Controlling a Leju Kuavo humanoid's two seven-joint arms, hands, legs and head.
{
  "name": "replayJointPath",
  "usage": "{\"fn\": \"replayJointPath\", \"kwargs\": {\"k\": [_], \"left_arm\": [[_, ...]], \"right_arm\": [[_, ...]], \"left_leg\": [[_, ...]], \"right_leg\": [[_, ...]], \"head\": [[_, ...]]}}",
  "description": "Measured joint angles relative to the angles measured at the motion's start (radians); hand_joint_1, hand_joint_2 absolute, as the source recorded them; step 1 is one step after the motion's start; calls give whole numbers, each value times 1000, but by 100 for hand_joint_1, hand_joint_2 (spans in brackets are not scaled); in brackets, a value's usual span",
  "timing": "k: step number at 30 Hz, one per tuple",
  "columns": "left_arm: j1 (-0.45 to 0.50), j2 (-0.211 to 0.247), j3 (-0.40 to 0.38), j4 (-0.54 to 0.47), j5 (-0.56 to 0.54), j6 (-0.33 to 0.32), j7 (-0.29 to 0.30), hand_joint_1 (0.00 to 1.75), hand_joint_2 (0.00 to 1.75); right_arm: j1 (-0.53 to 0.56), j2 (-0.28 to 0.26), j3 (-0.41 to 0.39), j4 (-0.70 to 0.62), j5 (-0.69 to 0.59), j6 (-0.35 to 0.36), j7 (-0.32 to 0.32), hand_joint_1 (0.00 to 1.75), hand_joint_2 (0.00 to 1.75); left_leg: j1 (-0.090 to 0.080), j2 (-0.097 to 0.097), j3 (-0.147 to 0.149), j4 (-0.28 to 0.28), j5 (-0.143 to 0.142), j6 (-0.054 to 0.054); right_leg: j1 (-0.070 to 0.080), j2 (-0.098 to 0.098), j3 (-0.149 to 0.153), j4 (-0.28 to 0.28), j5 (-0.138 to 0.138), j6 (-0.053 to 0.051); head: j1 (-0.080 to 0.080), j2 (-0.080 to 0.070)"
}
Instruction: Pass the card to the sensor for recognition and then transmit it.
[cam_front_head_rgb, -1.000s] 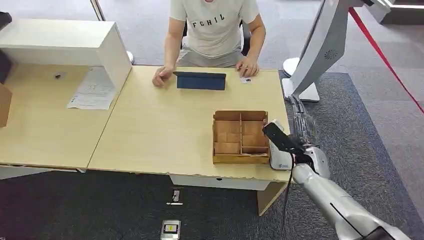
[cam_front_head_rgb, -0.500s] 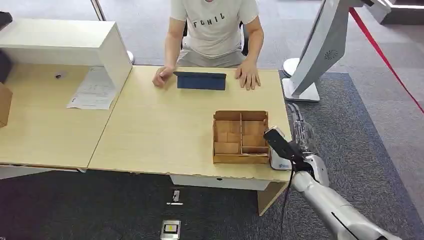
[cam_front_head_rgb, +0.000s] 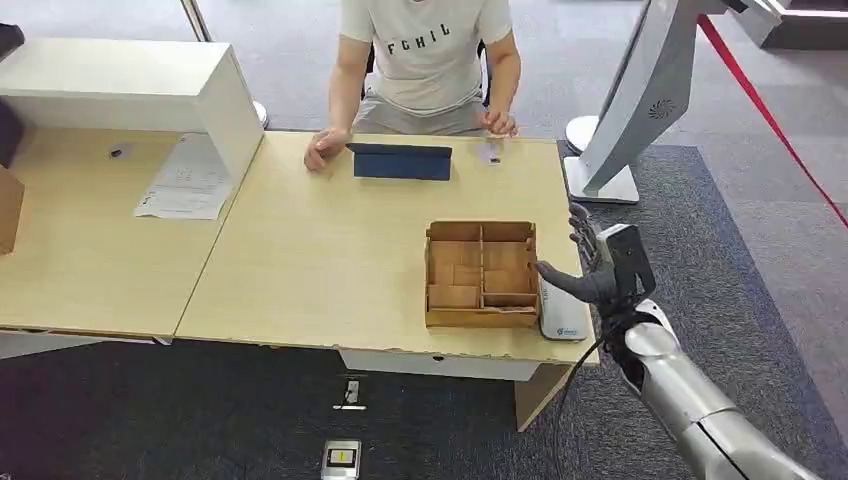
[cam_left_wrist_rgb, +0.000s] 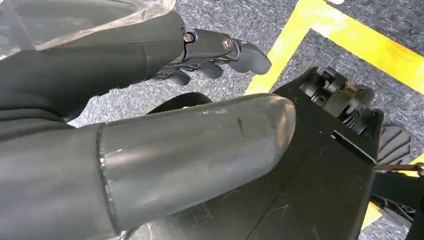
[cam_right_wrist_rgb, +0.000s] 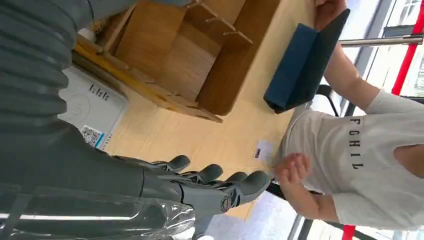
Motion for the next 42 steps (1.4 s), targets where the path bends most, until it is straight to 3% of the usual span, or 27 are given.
{"fn": "replayJointPath", "kwargs": {"k": [1, 10, 18, 26, 37, 40, 42], "left_arm": [[3, 1, 0, 0, 6, 10, -5, 0, 0], [10, 3, 0, 0, 12, 26, -13, 0, 0], [9, 4, 0, 0, 14, 24, -13, 0, 0], [5, 4, 0, 0, 16, 21, -8, 0, 0], [-1, 4, 0, 0, 27, 19, 12, 0, 0], [0, 4, 0, 0, 27, 29, 12, 0, 0], [0, 4, 0, 0, 27, 33, 12, 0, 0]], "right_arm": [[12, -19, -20, -47, -17, 20, -2, 0, 175], [92, -53, -20, -206, 66, -118, 28, 0, 175], [185, -91, -16, -355, 264, -277, 118, 0, 175], [213, -98, -8, -413, 346, -309, 155, 0, 175], [215, -71, 26, -413, 423, -312, 148, 0, 175], [218, -65, 34, -414, 519, -371, 221, 0, 175], [219, -63, 47, -415, 650, -437, 309, 0, 175]], "left_leg": [[0, 0, 0, 0, 0, 0], [0, 0, 0, 0, 0, 0], [0, 0, 0, 0, 0, 0], [0, 0, 0, 0, 0, 0], [0, 0, 0, 0, 0, 0], [0, 0, 0, 0, 0, 0], [0, 0, 0, 0, 0, 0]], "right_leg": [[0, 0, 0, 0, 0, 0], [0, 0, 0, 0, 0, 0], [0, 0, 0, 0, 0, 0], [0, 0, 0, 0, 0, 0], [0, 0, 0, 0, 0, 0], [0, 0, 0, 0, 0, 0], [0, 0, 0, 0, 0, 0]], "head": [[0, 0], [0, 0], [0, 0], [0, 0], [0, 0], [0, 0], [0, 0]]}}
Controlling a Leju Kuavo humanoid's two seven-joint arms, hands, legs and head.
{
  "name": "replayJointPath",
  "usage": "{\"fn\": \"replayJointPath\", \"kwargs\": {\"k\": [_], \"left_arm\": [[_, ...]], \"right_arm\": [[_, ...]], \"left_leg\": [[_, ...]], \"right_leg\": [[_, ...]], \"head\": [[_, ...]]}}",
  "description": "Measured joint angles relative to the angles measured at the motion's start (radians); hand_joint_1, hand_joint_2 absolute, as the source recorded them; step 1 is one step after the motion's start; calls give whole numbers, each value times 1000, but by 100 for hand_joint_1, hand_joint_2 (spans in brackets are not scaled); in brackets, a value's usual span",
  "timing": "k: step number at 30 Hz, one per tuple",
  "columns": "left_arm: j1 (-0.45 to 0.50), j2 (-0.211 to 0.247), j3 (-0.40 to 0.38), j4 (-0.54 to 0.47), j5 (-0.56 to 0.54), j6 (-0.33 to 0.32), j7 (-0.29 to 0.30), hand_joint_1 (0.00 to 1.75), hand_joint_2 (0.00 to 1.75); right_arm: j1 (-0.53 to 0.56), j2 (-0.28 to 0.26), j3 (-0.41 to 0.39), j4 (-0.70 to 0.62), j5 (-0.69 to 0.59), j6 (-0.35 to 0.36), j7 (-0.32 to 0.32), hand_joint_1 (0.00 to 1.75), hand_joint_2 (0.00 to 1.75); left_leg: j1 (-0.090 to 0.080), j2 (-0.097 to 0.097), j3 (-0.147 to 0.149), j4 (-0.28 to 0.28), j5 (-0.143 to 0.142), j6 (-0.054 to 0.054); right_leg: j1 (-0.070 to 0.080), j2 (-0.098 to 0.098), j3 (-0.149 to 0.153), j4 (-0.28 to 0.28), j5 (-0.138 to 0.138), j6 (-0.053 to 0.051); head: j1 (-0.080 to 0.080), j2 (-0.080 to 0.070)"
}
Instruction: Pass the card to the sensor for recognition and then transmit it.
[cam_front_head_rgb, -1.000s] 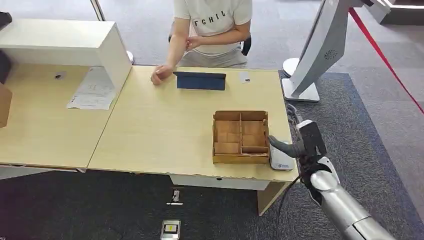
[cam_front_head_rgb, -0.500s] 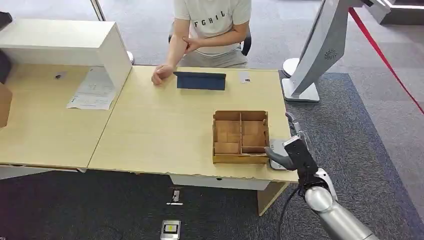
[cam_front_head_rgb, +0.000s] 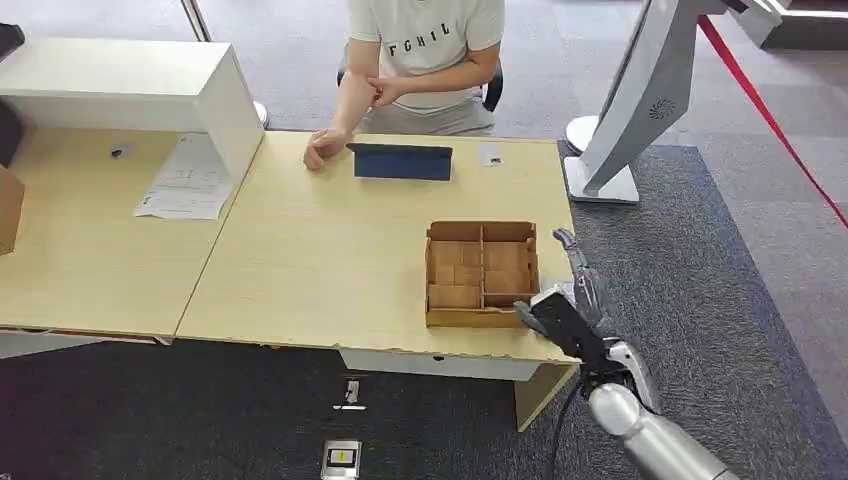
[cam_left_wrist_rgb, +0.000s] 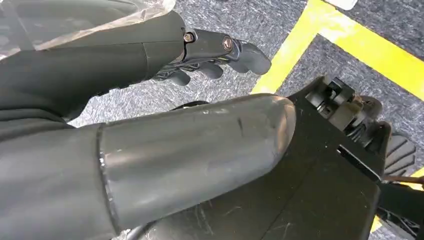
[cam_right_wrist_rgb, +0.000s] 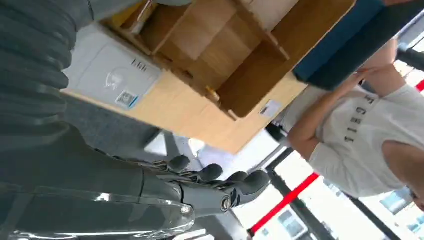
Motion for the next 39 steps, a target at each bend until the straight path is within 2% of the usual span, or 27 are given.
{"fn": "replayJointPath", "kwargs": {"k": [3, 7, 11, 23, 31, 34, 39], "left_arm": [[0, 0, 0, 0, -4, 0, 0, 0, 0], [1, 0, 0, 0, -10, 0, 0, 0, 0], [2, 0, 0, 0, -11, 0, -3, 0, 0], [12, 0, -1, 0, -10, 14, -5, 0, 0], [14, 0, -2, 0, -10, 15, -9, 0, 0], [14, 0, -4, 0, -13, 11, -12, 0, 0], [14, -3, -8, 0, -23, 12, -11, 0, 0]], "right_arm": [[2, 0, 26, -5, 206, -50, 139, 0, 175], [9, -2, 55, -29, 349, -48, 235, 0, 175], [15, -7, 71, -53, 399, 0, 274, 0, 175], [48, -35, 77, -162, 479, 149, 334, 0, 175], [63, -45, 74, -223, 501, 183, 348, 0, 175], [66, -42, 74, -227, 574, 211, 390, 0, 175], [71, -27, 74, -227, 705, 338, 514, 0, 175]], "left_leg": [[0, 0, 0, 0, 0, 0], [0, 0, 0, 0, 0, 0], [0, 0, 0, 0, 0, 0], [0, 0, 0, 0, 0, 0], [0, 0, 0, 0, 0, 0], [0, 0, 0, 0, 0, 0], [0, 0, 0, 0, 0, 0]], "right_leg": [[0, 0, 0, 0, 0, 0], [0, 0, 0, 0, 0, 0], [0, 0, 0, 0, 0, 0], [0, 0, 0, 0, 0, 0], [0, 0, 0, 0, 0, 0], [0, 0, 0, 0, 0, 0], [0, 0, 0, 0, 0, 0]], "head": [[0, 0], [0, 0], [0, 0], [0, 0], [0, 0], [0, 0], [0, 0]]}}
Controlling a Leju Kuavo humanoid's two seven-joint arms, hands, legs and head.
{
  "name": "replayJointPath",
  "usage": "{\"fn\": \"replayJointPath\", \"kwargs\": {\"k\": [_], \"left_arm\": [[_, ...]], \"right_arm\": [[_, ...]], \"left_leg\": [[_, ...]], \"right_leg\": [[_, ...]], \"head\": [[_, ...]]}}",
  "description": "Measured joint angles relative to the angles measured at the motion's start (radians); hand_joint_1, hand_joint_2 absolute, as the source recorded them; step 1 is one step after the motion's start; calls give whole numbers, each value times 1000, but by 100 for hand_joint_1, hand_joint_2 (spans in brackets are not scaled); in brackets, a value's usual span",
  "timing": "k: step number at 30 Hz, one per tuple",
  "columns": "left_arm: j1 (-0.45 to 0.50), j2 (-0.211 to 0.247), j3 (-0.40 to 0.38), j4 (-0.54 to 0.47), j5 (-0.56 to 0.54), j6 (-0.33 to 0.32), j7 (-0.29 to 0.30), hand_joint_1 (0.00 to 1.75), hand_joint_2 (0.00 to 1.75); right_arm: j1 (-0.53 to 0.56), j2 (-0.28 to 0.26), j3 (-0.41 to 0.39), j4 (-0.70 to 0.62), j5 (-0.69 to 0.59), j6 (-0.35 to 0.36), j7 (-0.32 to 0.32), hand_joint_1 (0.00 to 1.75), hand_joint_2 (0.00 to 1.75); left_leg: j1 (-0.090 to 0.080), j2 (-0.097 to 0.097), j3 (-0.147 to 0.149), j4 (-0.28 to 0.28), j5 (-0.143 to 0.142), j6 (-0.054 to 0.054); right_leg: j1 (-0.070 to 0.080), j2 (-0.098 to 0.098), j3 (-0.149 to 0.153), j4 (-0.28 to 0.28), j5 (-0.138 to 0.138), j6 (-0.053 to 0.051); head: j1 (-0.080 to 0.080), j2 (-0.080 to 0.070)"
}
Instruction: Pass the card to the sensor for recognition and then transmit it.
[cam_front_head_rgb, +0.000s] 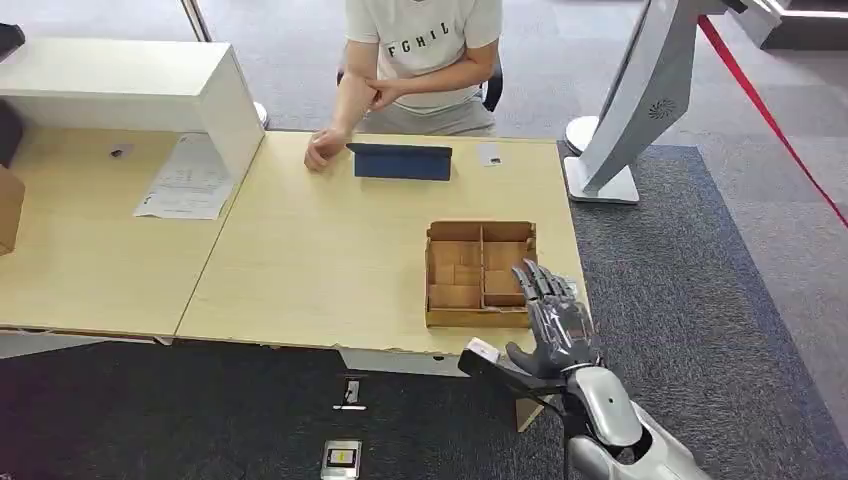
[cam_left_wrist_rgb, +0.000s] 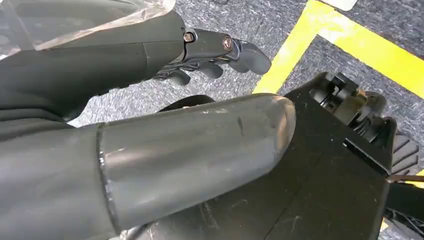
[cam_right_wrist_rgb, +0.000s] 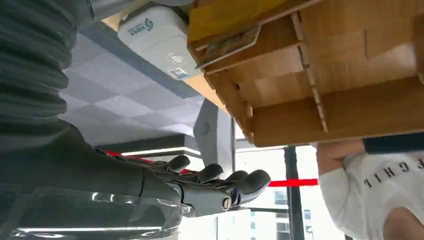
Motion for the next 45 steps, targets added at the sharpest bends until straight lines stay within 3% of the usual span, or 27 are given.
{"fn": "replayJointPath", "kwargs": {"k": [6, 25, 34, 45], "left_arm": [[0, -2, -2, 0, -8, 0, 0, 0, 0], [0, -6, -3, 0, -23, -12, -6, 0, 0], [0, -7, -6, 0, -21, -12, 0, 0, 0], [1, -8, -8, 0, -26, -13, 2, 0, 0]], "right_arm": [[11, 18, -9, -7, 16, 46, 28, 0, 175], [24, 51, -44, -40, 101, 92, 12, 0, 175], [23, 85, -47, 5, 124, 90, -29, 0, 175], [15, 111, -47, 64, 126, 61, -33, 0, 175]], "left_leg": [[0, 0, 0, 0, 0, 0], [0, 0, 0, 0, 0, 0], [0, 0, 0, 0, 0, 0], [0, 0, 0, 0, 0, 0]], "right_leg": [[0, 0, 0, 0, 0, 0], [0, 0, 0, 0, 0, 0], [0, 0, 0, 0, 0, 0], [0, 0, 0, 0, 0, 0]], "head": [[0, 0], [0, 0], [0, 0], [0, 0]]}}
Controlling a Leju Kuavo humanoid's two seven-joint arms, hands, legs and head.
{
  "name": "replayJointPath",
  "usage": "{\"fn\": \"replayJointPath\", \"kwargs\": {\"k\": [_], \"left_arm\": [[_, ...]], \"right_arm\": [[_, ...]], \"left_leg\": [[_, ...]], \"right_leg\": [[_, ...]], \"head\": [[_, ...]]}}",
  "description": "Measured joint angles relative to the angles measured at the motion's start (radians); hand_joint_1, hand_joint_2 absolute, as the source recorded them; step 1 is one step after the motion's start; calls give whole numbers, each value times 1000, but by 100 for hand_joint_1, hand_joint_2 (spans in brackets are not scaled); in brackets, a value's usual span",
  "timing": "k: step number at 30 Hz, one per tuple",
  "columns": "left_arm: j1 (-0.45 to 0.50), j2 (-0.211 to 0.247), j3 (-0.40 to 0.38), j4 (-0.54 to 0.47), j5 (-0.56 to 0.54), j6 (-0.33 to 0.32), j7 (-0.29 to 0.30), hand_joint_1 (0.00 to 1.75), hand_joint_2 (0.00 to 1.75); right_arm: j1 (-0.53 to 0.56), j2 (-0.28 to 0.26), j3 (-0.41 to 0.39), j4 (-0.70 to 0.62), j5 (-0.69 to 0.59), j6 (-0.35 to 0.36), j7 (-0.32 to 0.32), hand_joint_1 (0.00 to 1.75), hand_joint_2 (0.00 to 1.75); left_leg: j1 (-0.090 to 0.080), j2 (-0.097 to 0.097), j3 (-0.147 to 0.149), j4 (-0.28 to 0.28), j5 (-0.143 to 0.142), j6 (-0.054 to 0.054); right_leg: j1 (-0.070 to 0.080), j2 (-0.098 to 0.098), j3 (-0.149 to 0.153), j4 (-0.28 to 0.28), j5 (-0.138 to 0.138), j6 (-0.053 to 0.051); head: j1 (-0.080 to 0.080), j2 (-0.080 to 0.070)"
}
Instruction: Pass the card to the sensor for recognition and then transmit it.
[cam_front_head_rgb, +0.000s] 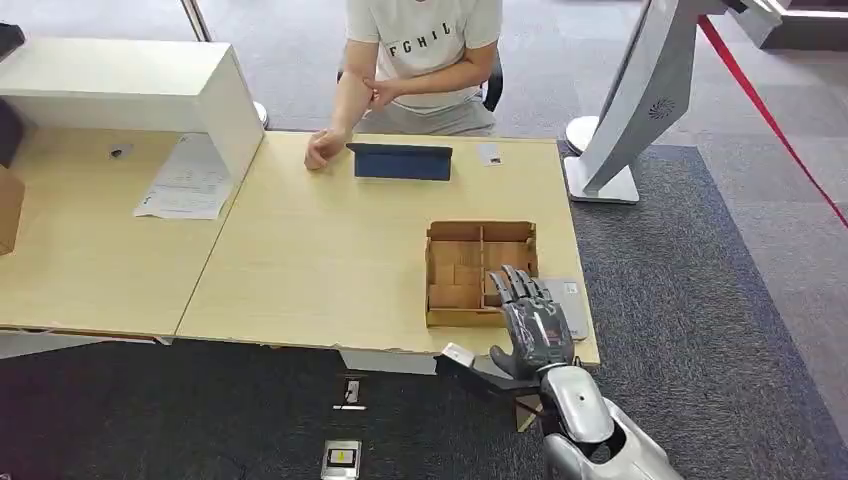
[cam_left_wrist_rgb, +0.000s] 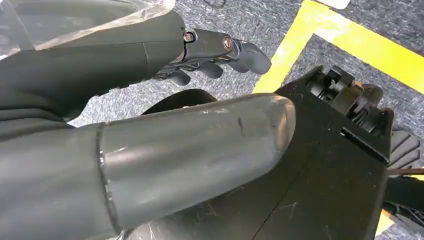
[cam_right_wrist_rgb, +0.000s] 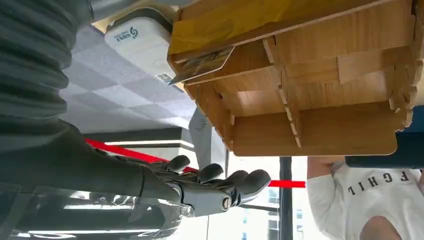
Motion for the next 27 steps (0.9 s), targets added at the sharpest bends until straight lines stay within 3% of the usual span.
{"fn": "replayJointPath", "kwargs": {"k": [27], "left_arm": [[-4, -2, -1, 0, -28, -19, 10, 0, 0]], "right_arm": [[-51, 22, -24, 122, 9, -24, -8, 0, 175]], "left_leg": [[0, 0, 0, 0, 0, 0]], "right_leg": [[0, 0, 0, 0, 0, 0]], "head": [[0, 0]]}}
